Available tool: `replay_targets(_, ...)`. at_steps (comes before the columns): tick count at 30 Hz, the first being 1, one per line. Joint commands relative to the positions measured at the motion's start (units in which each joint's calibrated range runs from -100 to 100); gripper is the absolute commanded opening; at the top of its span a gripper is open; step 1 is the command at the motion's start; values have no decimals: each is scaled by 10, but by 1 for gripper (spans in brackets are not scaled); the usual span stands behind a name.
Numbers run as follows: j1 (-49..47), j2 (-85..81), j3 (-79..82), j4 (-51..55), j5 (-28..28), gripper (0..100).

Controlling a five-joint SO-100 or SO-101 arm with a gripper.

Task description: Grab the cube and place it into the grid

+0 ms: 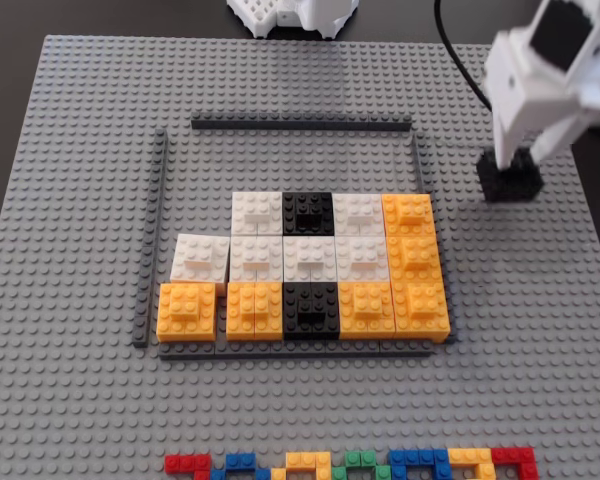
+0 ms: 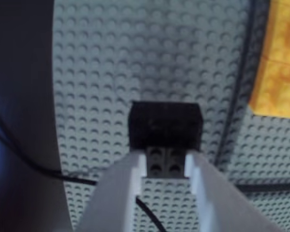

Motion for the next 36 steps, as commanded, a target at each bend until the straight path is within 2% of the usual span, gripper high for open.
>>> replay_targets(1,10,-109,-87,39,9,4)
replay_targets(6,32,-169,-95,61,29,4)
replay_targets(16,124,-276,-15,50,84,4)
replay_targets(36,348,-343,191,-15,188,4)
